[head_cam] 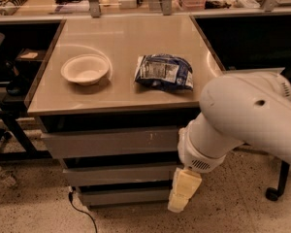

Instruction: Open top drawer

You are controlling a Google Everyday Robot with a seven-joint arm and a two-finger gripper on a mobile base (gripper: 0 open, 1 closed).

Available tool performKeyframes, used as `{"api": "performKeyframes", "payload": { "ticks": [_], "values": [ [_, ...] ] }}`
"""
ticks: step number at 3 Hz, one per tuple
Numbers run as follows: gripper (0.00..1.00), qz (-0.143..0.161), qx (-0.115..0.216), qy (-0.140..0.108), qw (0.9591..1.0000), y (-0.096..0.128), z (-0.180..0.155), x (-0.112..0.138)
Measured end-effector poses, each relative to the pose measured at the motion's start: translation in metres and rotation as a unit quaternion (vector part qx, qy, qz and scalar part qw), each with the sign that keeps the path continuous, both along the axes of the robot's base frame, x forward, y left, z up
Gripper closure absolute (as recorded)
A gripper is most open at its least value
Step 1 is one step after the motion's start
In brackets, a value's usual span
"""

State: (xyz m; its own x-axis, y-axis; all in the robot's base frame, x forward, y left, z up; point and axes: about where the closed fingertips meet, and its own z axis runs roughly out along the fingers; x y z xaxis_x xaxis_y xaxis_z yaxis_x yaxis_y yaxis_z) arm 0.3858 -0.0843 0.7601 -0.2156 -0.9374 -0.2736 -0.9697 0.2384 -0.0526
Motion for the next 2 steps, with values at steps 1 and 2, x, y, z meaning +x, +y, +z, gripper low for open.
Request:
{"api": "performKeyframes", "payload": {
  "ticks": [1, 2],
  "values": [
    [0.00, -0.018, -0.012, 0.000, 0.9998, -0.001, -0.039, 0.017],
    [0.00, -0.032, -0.021, -0.005, 0.9993, -0.004, -0.063, 0.034]
  ]
}}
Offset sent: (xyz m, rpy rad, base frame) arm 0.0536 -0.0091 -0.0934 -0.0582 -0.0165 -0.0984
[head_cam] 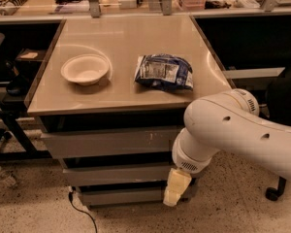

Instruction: Open top drawer

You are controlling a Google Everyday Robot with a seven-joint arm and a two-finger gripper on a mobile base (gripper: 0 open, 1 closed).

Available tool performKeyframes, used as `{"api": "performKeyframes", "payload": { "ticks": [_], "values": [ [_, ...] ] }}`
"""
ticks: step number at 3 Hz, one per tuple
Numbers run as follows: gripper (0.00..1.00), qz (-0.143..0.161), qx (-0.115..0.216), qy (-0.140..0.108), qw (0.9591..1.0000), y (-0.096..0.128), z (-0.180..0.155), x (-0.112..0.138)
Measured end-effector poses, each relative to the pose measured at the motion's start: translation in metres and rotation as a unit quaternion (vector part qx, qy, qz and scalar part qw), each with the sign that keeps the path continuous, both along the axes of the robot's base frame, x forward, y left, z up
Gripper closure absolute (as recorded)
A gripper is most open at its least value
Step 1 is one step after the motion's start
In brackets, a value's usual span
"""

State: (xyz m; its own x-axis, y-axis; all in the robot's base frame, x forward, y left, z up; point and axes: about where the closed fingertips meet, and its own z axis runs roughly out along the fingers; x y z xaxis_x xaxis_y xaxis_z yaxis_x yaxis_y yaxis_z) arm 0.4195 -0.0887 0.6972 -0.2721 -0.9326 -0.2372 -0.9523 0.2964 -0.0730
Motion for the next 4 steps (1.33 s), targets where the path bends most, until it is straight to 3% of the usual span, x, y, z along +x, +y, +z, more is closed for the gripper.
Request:
{"api": "performKeyframes", "payload": {
  "ticks": [4],
  "values": [
    [0.00, -0.020, -0.011, -0.035, 0.9991, -0.014, -0.016, 0.067]
  ]
}}
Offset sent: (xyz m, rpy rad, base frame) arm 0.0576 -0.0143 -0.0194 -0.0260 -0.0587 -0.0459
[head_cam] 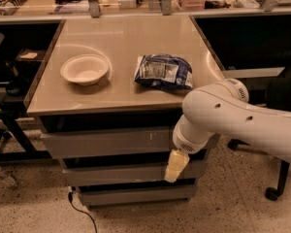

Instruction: Open top drawer

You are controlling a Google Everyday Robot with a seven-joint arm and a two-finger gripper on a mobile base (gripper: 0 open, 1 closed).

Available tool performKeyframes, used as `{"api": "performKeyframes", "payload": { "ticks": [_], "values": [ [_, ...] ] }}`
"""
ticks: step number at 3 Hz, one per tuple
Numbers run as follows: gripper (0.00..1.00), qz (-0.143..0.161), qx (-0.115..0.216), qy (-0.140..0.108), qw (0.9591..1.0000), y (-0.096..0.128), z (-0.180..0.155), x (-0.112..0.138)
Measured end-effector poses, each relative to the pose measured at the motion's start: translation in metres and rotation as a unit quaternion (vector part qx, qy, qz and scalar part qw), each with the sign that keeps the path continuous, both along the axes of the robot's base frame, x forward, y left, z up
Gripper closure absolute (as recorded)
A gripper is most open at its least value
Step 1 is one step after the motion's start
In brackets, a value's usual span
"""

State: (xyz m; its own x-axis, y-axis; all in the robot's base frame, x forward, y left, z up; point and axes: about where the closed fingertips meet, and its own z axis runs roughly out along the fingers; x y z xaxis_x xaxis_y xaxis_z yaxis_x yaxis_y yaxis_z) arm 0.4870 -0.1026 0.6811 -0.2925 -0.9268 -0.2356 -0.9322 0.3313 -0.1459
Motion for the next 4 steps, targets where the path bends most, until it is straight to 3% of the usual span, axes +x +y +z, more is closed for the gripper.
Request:
{"api": "performKeyframes", "payload": {
  "ticks": [1, 4],
  "values": [
    [0.00, 0.007, 0.005, -0.005, 1.0000, 0.007, -0.009, 0.022],
    [0.00, 0.024, 0.002, 0.015, 0.9996, 0.020, -0.035, 0.032]
  ]
}}
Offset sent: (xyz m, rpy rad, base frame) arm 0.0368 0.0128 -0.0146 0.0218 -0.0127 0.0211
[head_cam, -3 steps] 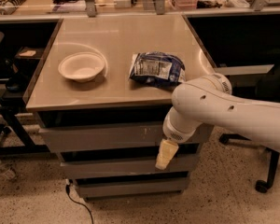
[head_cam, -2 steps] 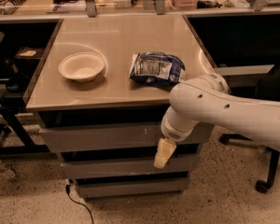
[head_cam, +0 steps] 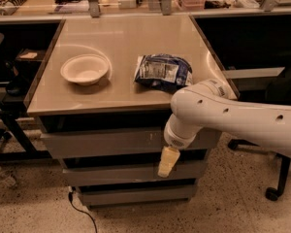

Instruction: Open top drawer

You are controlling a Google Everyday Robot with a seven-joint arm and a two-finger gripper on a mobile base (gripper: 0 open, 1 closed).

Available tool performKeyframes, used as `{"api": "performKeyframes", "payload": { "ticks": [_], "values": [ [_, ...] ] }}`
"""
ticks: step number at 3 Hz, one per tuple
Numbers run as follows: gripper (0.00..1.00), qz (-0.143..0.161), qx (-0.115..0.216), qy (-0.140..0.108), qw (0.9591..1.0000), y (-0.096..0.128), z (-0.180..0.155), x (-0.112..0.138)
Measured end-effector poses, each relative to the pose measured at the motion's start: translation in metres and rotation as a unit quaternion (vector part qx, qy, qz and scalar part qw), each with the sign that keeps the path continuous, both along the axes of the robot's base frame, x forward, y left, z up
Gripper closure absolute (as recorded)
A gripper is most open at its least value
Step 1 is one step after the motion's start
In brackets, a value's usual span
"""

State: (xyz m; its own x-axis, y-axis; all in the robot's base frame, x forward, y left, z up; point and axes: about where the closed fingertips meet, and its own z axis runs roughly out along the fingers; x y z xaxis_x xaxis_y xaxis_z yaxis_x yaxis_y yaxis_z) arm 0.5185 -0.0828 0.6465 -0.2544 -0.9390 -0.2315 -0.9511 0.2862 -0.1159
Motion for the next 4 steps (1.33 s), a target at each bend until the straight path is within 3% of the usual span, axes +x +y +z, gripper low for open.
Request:
{"api": "performKeyframes", "payload": {
  "ticks": [2, 4],
  "values": [
    [0.00, 0.013, 0.000, 0.030, 0.9995, 0.003, -0.011, -0.018],
    [0.00, 0.026, 0.029, 0.080, 0.9961, -0.006, -0.002, -0.065]
  ]
}}
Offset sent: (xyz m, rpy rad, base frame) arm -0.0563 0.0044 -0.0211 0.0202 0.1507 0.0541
